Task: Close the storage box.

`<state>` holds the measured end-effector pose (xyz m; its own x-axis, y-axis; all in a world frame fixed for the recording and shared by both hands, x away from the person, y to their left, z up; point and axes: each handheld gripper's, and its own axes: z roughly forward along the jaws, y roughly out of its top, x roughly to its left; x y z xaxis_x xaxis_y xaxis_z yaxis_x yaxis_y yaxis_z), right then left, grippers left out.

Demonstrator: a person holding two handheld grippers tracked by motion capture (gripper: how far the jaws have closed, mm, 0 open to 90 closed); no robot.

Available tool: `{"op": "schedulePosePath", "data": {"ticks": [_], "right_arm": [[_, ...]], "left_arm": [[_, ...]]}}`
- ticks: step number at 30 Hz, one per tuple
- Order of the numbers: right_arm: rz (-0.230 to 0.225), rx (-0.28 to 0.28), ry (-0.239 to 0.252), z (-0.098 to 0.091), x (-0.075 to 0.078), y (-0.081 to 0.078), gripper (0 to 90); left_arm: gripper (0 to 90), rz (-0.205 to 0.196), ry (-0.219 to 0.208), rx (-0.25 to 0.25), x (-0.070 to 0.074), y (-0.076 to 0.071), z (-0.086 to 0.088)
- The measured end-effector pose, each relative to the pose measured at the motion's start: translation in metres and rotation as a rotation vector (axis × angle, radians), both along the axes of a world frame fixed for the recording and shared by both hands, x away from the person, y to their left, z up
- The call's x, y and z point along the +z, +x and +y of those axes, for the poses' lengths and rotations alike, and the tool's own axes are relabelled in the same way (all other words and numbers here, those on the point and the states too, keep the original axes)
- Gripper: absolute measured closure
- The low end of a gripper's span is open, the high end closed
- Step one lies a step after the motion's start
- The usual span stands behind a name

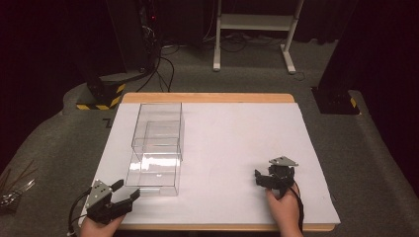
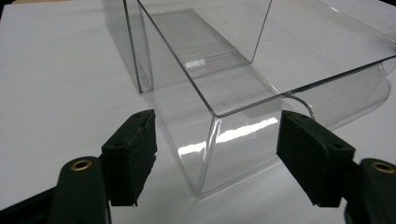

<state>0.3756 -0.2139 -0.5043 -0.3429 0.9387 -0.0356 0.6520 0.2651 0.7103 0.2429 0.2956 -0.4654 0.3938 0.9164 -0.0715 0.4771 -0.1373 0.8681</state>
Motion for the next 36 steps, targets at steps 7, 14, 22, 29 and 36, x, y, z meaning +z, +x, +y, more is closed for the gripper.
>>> {"op": "schedulePosePath", "data": {"ticks": [7,14,22,29,36], "right_arm": [[0.0,0.0,0.0,0.0,0.0,0.0,13.1],[0.0,0.001,0.0,0.0,0.0,0.0,13.2],[-0.001,0.003,-0.001,0.0,0.0,0.0,13.4],[-0.001,0.003,-0.001,0.0,0.0,0.0,13.5],[-0.002,0.004,-0.001,0.0,0.0,0.0,13.6]], "left_arm": [[28.7,-0.001,-0.011,-0.001,-0.003,0.003,0.0],[27.8,0.01,0.0,-0.007,-0.007,0.005,-0.001],[35.4,0.008,-0.011,-0.022,-0.008,0.007,-0.004],[40.3,-0.001,-0.014,-0.027,-0.008,0.01,-0.006],[41.1,-0.015,-0.017,-0.012,-0.009,0.013,-0.007]]}}
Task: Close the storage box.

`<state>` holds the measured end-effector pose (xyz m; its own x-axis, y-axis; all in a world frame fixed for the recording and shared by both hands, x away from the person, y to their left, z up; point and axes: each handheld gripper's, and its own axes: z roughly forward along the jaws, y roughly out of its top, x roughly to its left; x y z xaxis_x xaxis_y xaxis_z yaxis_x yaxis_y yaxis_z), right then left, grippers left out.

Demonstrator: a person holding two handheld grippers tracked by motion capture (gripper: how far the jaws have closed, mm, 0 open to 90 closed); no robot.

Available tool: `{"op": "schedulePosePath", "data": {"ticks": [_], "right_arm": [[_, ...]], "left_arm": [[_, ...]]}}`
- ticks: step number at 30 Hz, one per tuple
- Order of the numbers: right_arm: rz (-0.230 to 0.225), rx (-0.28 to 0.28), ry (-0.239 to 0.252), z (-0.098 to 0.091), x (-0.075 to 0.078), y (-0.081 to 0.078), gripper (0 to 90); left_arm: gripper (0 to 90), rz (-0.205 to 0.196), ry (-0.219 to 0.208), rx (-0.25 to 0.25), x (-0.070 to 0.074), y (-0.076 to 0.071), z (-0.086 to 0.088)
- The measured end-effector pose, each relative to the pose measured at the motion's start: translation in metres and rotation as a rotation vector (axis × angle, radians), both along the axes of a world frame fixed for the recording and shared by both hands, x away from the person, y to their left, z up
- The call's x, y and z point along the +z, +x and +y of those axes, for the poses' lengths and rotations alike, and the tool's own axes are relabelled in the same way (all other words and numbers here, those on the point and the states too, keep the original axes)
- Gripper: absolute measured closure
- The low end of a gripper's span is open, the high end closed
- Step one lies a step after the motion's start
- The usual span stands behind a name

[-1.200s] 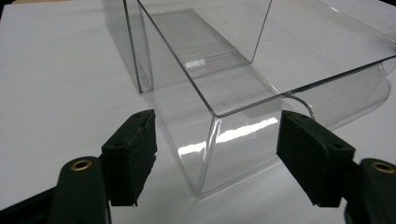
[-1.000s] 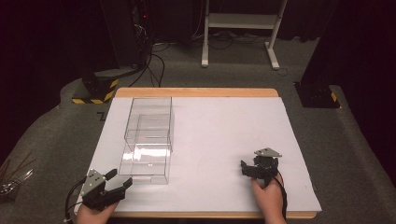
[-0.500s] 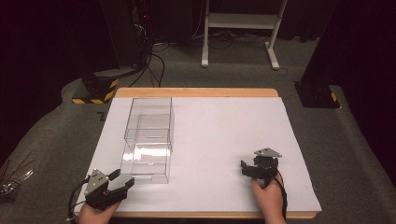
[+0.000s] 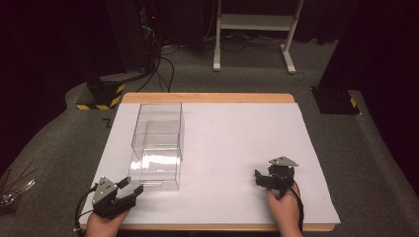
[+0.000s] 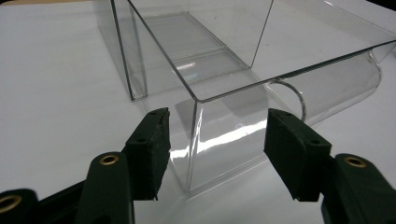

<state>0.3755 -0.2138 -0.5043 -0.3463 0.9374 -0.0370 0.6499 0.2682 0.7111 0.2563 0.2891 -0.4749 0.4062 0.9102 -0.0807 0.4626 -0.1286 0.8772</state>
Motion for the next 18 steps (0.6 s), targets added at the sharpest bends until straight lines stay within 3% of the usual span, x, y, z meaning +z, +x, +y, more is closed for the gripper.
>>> {"op": "schedulePosePath", "data": {"ticks": [10,18], "right_arm": [[0.0,0.0,0.0,-0.0001,0.0,0.0,13.6],[0.0,0.0,0.001,-0.0001,0.0,0.0001,13.6]], "left_arm": [[41.4,0.0,-0.019,0.01,-0.0019,0.0052,-0.0025],[42.7,0.004,-0.01,0.026,-0.0013,0.0103,-0.0014]]}}
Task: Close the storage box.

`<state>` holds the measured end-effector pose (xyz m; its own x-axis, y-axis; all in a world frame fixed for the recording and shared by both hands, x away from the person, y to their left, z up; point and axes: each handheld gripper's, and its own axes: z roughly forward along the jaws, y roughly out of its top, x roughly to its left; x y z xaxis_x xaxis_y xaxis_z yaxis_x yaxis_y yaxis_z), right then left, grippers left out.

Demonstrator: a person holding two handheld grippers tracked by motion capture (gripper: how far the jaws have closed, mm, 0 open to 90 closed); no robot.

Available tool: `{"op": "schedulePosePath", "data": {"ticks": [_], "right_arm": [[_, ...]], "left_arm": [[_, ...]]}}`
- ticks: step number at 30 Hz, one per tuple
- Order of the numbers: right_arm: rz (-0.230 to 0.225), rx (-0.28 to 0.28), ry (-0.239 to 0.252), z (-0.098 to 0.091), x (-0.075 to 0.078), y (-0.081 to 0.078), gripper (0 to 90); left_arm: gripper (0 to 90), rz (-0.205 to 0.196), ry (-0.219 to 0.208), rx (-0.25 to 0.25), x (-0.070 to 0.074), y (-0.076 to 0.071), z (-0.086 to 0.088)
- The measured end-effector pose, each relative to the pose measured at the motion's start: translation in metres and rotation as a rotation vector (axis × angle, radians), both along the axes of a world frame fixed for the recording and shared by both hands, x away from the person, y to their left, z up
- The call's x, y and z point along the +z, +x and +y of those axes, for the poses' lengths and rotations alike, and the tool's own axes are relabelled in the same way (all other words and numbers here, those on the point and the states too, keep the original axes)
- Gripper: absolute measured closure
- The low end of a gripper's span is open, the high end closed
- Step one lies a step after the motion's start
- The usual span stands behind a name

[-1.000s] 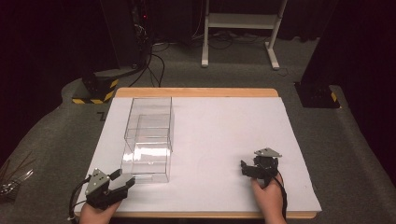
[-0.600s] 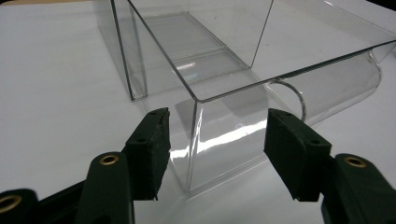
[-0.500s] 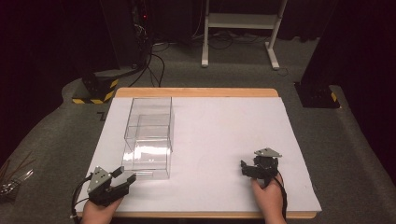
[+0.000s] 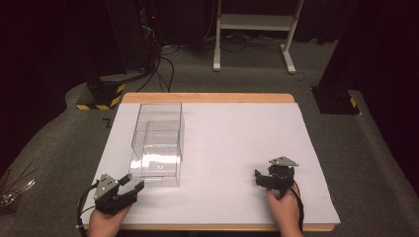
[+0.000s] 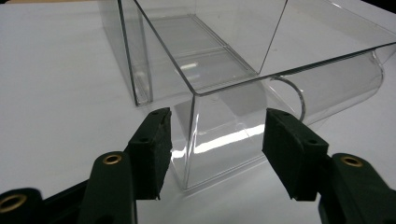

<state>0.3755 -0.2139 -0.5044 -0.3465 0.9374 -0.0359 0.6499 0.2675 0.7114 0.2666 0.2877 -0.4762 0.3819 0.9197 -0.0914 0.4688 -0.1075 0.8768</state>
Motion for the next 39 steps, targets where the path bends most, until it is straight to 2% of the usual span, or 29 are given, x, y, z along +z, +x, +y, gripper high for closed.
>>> {"op": "schedulePosePath", "data": {"ticks": [9,30,39], "right_arm": [[0.0,0.001,0.0,0.0,0.0,0.0,13.8],[0.0,0.002,0.0,0.0,0.0,0.0,13.9],[-0.001,0.003,-0.001,0.0,0.0,0.0,14.2]], "left_arm": [[42.9,0.002,0.016,0.005,-0.001,0.008,-0.001],[43.4,0.01,-0.003,0.03,-0.003,0.024,-0.002],[44.0,0.008,0.008,0.038,-0.002,0.034,0.0]]}}
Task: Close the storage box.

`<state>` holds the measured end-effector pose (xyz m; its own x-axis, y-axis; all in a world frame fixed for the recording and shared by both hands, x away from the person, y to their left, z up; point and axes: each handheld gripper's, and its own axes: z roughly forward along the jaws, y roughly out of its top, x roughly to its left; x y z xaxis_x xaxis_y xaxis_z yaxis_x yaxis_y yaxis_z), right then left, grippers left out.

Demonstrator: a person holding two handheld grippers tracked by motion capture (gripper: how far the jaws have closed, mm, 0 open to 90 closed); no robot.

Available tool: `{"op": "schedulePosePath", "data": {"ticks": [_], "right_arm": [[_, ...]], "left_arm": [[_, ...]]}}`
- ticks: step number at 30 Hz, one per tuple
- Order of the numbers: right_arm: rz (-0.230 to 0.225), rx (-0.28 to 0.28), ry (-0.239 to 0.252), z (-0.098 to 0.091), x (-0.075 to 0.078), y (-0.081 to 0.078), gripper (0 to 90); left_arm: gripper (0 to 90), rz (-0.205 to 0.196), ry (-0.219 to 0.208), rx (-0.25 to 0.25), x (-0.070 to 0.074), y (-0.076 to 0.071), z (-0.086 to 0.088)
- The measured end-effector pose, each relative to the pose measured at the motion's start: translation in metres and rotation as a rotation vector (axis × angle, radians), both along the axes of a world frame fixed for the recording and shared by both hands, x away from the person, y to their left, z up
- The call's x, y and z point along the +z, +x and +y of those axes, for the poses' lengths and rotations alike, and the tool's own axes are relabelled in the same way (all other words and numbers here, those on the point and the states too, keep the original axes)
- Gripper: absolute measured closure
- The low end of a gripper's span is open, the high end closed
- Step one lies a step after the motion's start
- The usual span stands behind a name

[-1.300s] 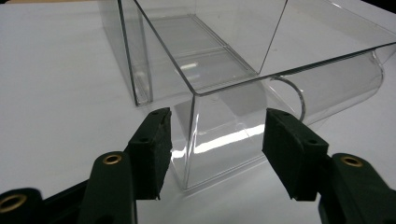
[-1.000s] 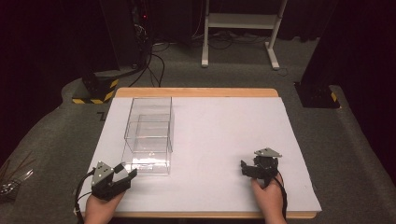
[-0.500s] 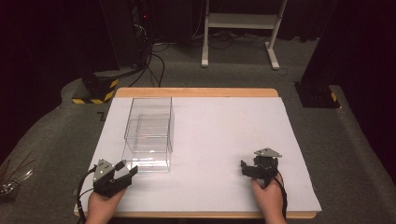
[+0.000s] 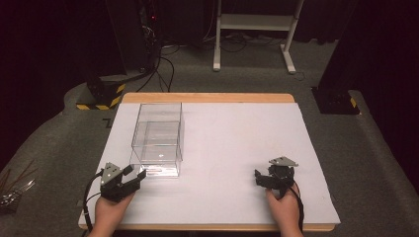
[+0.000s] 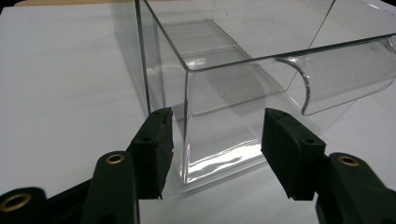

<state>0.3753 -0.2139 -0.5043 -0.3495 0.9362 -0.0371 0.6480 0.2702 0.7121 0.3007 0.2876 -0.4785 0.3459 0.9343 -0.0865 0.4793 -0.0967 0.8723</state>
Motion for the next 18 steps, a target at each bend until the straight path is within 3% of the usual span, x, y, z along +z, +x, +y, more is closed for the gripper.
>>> {"op": "schedulePosePath", "data": {"ticks": [11,18], "right_arm": [[0.001,-0.001,0.001,0.0,0.0,0.0,14.2],[0.001,0.0,0.001,0.0,0.0,0.0,14.3]], "left_arm": [[43.6,0.004,-0.006,0.007,0.0,0.008,-0.001],[32.8,0.011,0.011,0.01,-0.002,0.014,-0.008]]}}
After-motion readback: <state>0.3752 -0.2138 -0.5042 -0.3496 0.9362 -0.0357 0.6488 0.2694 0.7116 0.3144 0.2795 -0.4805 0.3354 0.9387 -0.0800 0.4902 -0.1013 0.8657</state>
